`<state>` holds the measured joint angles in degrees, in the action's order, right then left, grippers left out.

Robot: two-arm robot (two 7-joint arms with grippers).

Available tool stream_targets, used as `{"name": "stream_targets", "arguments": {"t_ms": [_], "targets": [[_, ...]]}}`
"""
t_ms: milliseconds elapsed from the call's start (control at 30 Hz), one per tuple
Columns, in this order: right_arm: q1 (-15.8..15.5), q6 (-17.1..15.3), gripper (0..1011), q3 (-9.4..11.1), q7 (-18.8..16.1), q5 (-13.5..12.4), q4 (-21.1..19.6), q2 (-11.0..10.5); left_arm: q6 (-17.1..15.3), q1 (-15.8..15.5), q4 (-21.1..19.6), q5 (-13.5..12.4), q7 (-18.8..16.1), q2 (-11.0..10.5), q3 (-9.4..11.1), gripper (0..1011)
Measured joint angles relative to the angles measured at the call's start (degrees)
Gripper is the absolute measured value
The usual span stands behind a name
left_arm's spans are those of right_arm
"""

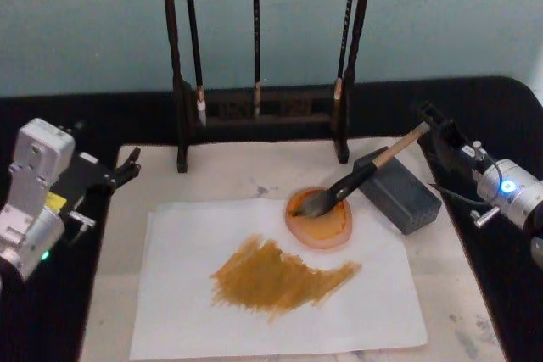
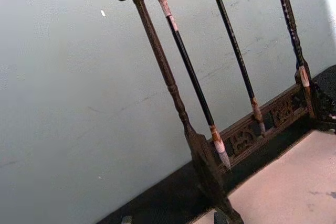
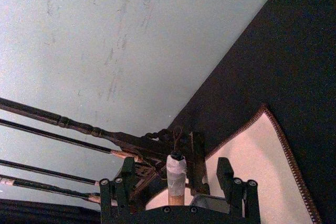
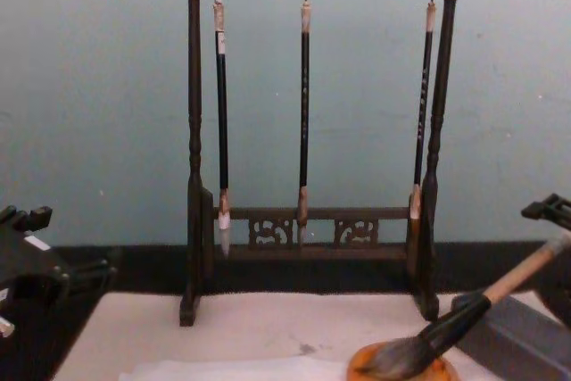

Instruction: Pick up the brush from the inkstone, write on the paper, then place the brush back to its original position.

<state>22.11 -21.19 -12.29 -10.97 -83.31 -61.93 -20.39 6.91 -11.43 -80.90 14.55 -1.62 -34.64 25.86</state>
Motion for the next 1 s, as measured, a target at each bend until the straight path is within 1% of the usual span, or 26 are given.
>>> {"name": "stream_targets", "arguments": {"t_ms": [567,600,633,667,733,767,833,867,933,967,1000], "targets": [[0.0,0.0,1000,0.0,0.0,0.0,0.0,0.0,0.0,0.0,0.0,0.0,0.0,0.0,0.0,1010],[0.0,0.0,1000,0.0,0.1,-0.1,0.0,0.0,0.0,0.0,0.0,0.0,0.0,0.0,0.0,1010],[-0.6,-0.1,1000,0.2,0.8,-0.9,-0.7,-0.1,0.0,0.0,0.0,0.0,0.0,0.0,0.0,1009],[-0.6,-0.1,1000,0.2,0.8,-0.9,-0.7,-0.1,0.0,0.0,0.0,0.0,0.0,0.0,0.0,1010],[-2.0,-0.1,1000,0.6,2.6,-2.1,-2.9,-0.6,0.0,0.0,0.0,0.0,0.0,0.0,0.0,1010],[-3.3,0.1,1000,0.9,4.3,-2.9,-5.0,-1.2,0.0,0.0,0.0,0.0,0.0,0.0,0.0,1010],[-4.7,0.6,1000,1.1,6.1,-3.3,-7.3,-2.1,0.0,0.0,0.0,0.0,0.0,0.0,0.0,1010],[-6.0,1.3,1000,1.2,7.8,-3.4,-9.8,-3.1,0.0,0.0,0.0,0.0,0.0,0.0,0.0,1010],[-7.5,2.4,1000,1.0,9.1,-2.5,-12.6,-4.4,0.0,0.0,0.0,0.0,0.0,0.0,0.0,1010],[-8.8,3.8,1000,0.6,10.1,-0.6,-15.5,-5.8,0.0,0.0,0.0,0.0,0.0,0.0,0.0,1010],[-9.4,4.6,1000,0.3,10.6,0.6,-17.0,-6.5,0.0,0.0,0.0,0.0,0.0,0.0,0.0,1010]]}}
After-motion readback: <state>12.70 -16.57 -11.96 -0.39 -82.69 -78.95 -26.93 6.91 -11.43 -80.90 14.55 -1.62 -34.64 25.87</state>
